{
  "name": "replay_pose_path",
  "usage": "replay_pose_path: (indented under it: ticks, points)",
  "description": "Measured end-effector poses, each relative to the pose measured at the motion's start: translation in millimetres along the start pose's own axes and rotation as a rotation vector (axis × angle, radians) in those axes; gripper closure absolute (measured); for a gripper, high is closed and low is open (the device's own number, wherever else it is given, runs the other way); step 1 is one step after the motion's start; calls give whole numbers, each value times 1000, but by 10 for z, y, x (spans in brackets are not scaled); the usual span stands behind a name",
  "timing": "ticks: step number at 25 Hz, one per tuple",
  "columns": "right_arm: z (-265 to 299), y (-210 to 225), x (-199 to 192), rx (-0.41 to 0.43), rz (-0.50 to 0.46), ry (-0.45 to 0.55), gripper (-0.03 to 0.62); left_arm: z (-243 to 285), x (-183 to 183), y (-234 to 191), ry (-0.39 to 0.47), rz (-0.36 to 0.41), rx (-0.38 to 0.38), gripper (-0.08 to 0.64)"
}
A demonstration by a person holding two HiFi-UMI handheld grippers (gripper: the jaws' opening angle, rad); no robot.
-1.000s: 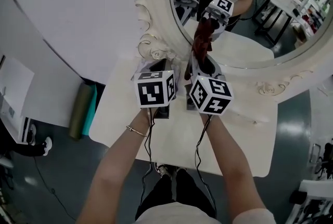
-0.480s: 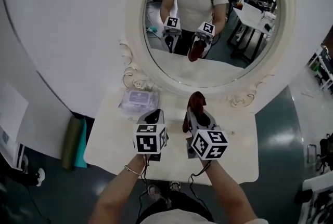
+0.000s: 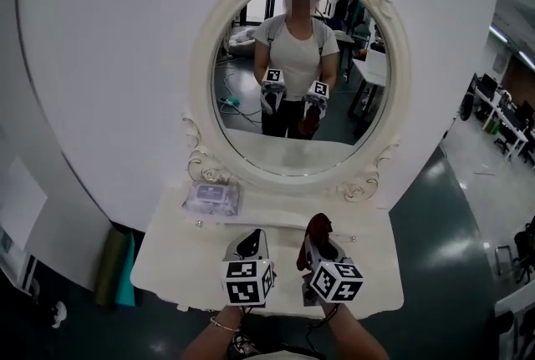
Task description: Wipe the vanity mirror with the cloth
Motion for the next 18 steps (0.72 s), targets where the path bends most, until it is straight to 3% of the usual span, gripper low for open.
replay_pose_path:
  ticks: [9, 14, 18]
  points:
    - [-549, 172, -92, 81, 15, 0, 529, -293, -446, 382, -33, -35, 71, 557]
    - [-692, 181, -103, 90, 28, 1, 529, -378, -509, 486, -43, -2, 71, 557]
    - [-770, 128, -66, 96, -20, -6, 531, -435, -487, 517, -31, 2, 68, 557]
Point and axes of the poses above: the fingertips, and each gripper's own axes: z forward along the fingers, y to its right, x out of its top, the point moved 9 cm from there along -z, backward along the fingers, and after that the axes turned 13 degrees about -z, right-handed, at the moved point
